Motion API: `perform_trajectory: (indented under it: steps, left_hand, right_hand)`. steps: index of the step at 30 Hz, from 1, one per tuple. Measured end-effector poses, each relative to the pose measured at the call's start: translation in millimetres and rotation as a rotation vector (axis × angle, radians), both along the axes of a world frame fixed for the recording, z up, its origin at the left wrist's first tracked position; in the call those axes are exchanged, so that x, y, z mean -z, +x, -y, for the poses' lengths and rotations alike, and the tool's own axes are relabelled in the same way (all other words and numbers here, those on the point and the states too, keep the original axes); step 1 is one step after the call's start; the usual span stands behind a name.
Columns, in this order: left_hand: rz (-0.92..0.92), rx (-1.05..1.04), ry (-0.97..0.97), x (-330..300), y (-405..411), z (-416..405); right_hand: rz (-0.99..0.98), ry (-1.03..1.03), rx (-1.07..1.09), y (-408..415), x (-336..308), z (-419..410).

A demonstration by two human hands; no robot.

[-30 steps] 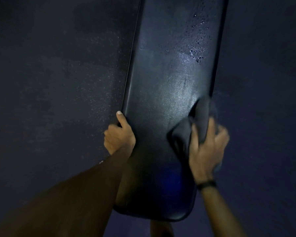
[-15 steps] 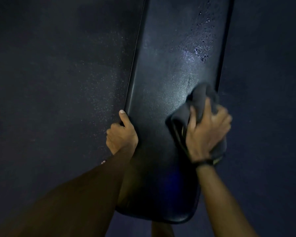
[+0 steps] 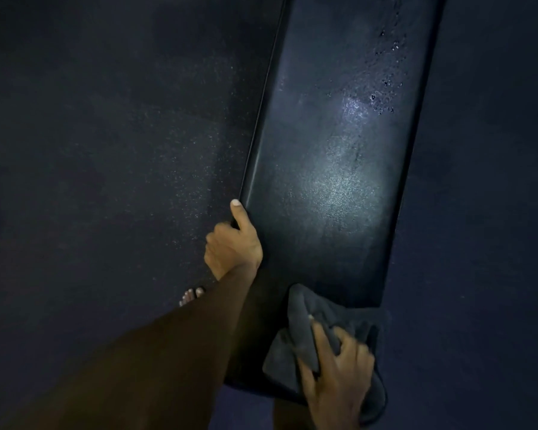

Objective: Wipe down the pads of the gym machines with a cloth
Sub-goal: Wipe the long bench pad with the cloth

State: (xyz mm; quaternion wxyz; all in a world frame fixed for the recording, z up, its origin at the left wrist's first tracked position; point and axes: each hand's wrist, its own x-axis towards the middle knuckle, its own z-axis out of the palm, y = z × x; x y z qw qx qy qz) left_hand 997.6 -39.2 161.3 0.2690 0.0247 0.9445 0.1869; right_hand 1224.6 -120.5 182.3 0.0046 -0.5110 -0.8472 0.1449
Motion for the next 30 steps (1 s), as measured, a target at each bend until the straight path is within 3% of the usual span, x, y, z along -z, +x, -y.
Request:
perform_trajectory:
  steps: [2,6,11,14,20,23,30]
  left_hand:
    - [-0.013,-0.006,0.001,2,0,2]
    - [-0.031,-0.008,0.014,6,0,2]
    - [-0.017,0.007,0.011,3,-1,1]
    - [0.005,0.008,0.01,-1,-1,1]
    - [0.051,0.003,-0.007,-8,-3,-3]
    - [0.043,0.013,-0.014,-9,-3,-3]
    - [-0.002,0.007,0.012,-7,-1,-3]
  right_hand:
    - [-0.026,0.078,-0.023,-18,-2,-35]
    - [-0.095,0.205,0.13,-84,7,-154]
    - [-0.061,0.295,0.21,-169,19,-269]
    - [-0.1,0.286,0.134,-153,15,-237]
    - [-0.052,0.071,-0.008,-56,-4,-66]
    - [-0.073,0.128,0.006,-74,3,-96]
    - [-0.09,0.319,0.187,-222,24,-270]
